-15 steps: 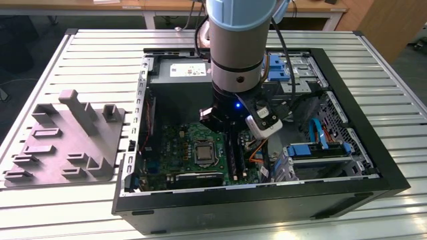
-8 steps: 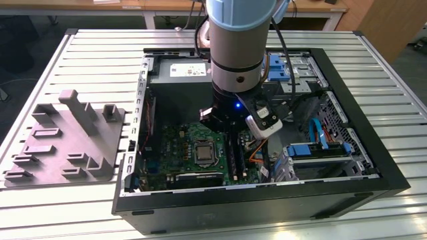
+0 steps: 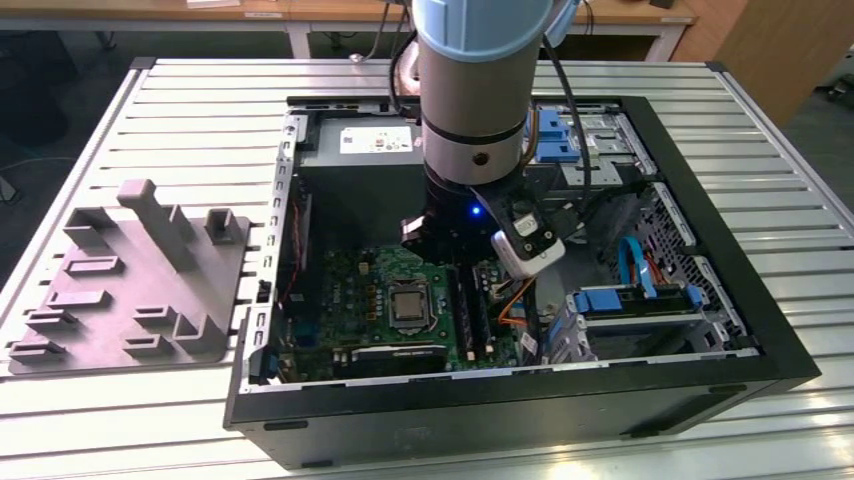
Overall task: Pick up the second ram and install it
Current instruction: 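Insert the second ram into the second slot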
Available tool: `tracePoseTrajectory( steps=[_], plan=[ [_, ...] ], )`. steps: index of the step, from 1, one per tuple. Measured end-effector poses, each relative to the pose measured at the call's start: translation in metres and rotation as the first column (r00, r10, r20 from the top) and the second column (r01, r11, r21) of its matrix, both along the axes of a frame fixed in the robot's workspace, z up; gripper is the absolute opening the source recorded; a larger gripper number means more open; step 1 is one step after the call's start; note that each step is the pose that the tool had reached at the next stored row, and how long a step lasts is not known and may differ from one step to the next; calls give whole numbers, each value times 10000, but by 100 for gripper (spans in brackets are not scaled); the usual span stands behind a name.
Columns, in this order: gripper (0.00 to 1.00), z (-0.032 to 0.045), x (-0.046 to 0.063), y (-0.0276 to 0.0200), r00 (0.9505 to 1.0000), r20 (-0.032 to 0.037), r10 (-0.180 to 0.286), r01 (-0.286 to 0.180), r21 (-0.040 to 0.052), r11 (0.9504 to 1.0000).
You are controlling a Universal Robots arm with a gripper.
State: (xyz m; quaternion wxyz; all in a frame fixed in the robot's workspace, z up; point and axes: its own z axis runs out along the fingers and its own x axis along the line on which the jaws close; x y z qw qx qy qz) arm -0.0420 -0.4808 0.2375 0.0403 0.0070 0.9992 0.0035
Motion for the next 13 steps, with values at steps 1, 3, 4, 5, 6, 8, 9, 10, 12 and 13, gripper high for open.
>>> tracePoseTrajectory(
  steps=[1, 3, 4, 5, 6, 8, 9, 10, 12, 13],
  plan=[
    [10, 0, 0, 0, 10000, 0, 0, 0, -1, 10000],
    [10, -1, 8, 0, 10000, -4, -17, 17, 0, 10000],
    [10, -1, 14, 0, 10000, -9, -42, 42, 1, 10000],
    [10, 0, 16, 0, 10000, -13, -83, 83, -1, 10000],
    [10, 0, 18, 0, 9999, -16, -132, 132, 0, 9999],
    [10, 0, 24, 0, 9998, -27, -217, 217, 0, 9998],
    [10, 0, 26, 0, 9997, -33, -247, 247, -1, 9997],
    [10, 0, 26, 0, 9996, -39, -282, 282, -1, 9996],
    [10, 8, 26, 0, 9994, -49, -351, 351, -6, 9994],
    [10, 11, 26, 0, 9993, -49, -365, 365, -4, 9993]
  ],
)
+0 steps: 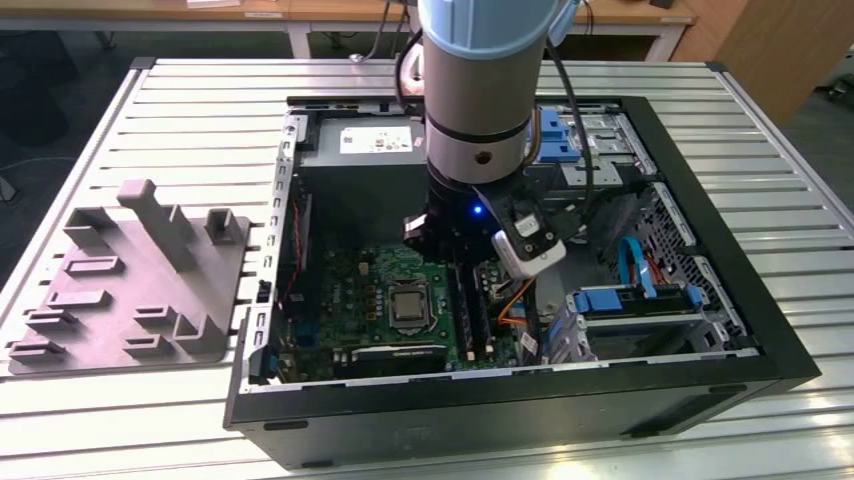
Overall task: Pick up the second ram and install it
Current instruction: 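Insert the second ram into the second slot, then press down the second ram until it locks into place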
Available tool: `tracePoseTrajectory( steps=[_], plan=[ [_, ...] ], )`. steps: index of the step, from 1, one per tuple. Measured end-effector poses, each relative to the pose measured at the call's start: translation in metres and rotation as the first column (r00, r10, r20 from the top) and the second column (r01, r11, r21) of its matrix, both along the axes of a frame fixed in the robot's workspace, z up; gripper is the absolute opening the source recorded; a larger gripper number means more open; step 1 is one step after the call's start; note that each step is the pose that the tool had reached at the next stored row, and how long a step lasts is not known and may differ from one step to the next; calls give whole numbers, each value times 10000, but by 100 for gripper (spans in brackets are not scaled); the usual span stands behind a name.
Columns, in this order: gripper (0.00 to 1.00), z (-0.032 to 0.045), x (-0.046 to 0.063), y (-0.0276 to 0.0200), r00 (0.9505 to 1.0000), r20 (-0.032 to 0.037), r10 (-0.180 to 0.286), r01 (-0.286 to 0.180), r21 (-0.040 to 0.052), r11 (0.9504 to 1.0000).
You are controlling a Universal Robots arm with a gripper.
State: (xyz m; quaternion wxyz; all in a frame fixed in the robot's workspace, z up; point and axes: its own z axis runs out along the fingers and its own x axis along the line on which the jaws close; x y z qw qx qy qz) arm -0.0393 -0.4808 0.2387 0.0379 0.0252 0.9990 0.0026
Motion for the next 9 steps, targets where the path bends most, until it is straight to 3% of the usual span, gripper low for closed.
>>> tracePoseTrajectory(
  steps=[9],
  plan=[
    [10, 18, 0, 5, 10000, -1, -9, 9, -1, 10000]
  ],
)
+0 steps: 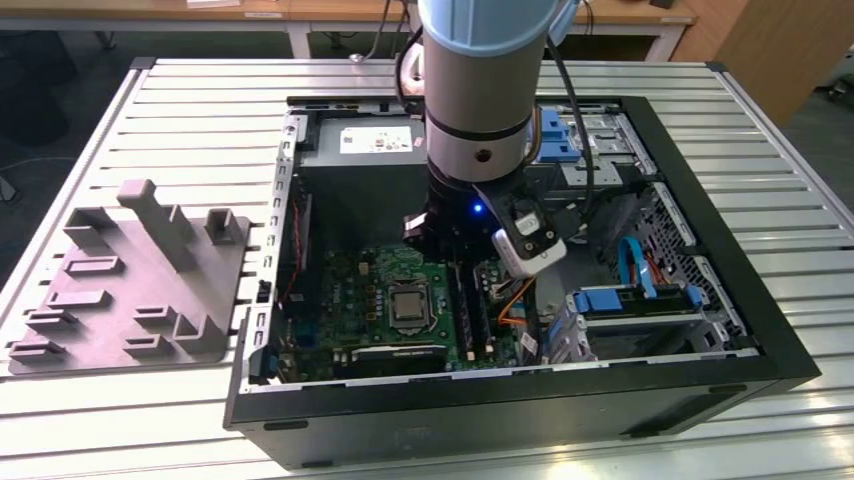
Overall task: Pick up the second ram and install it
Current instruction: 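Press down the second ram until it locks into place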
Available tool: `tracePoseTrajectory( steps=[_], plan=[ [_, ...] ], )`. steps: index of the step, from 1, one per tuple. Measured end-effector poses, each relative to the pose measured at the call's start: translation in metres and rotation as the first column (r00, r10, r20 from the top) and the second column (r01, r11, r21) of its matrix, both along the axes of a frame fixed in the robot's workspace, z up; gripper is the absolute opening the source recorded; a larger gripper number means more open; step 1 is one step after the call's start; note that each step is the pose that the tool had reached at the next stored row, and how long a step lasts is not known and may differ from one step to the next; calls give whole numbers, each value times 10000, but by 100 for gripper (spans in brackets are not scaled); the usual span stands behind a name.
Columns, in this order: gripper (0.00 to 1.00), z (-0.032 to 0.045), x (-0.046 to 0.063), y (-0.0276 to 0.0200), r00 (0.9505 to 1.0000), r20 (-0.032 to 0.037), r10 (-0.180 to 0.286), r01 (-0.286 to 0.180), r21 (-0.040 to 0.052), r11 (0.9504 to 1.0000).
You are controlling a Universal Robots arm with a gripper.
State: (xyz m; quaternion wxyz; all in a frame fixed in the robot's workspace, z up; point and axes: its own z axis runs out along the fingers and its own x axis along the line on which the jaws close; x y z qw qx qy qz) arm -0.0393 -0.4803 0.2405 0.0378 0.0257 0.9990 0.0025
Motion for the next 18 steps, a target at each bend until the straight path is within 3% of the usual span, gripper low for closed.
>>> tracePoseTrajectory(
  steps=[11, 15, 18],
  plan=[
    [10, -4, 0, 66, 10000, 1, 0, 0, 28, 10000],
    [10, -5, -1, 71, 10000, 2, 0, 0, 125, 9999],
    [10, -5, 0, 71, 10000, 1, 2, -2, 127, 9999]
  ],
)
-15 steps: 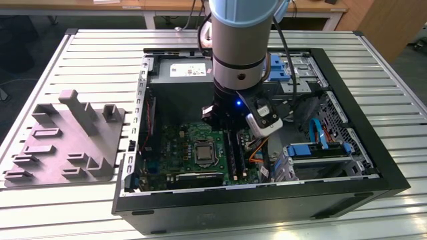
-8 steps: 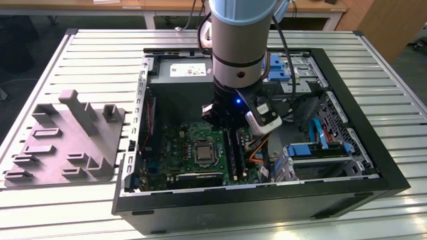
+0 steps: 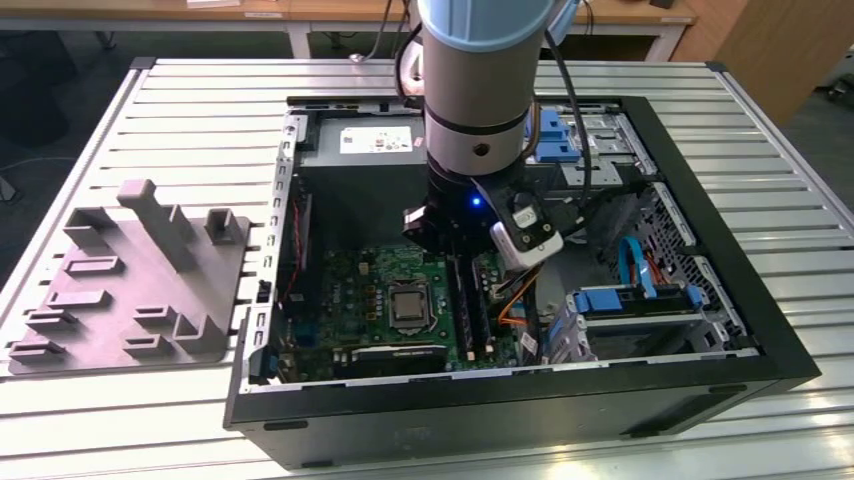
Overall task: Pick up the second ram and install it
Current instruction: 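Press down the second ram until it locks into place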
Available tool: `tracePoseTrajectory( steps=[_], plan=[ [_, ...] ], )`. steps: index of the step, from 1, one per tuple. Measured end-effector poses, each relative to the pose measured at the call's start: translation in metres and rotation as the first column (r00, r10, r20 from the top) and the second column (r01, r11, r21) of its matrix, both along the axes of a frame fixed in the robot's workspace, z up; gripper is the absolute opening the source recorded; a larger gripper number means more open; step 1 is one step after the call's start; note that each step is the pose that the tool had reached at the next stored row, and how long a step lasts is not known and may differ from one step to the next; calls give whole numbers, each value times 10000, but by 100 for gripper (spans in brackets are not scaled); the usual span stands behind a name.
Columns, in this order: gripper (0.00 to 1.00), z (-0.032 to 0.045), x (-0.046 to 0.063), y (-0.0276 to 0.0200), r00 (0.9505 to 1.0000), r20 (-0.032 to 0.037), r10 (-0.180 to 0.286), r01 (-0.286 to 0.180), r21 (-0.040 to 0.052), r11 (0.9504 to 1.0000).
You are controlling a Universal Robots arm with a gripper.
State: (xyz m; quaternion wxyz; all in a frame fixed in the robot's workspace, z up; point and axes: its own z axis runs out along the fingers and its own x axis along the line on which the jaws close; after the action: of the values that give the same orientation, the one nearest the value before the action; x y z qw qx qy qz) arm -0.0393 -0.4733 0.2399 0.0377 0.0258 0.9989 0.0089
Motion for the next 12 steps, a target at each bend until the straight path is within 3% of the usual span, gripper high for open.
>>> tracePoseTrajectory(
  steps=[12],
  plan=[
    [10, 0, 1, 7, 10000, 0, 2, -2, 8, 10000]
  ],
)
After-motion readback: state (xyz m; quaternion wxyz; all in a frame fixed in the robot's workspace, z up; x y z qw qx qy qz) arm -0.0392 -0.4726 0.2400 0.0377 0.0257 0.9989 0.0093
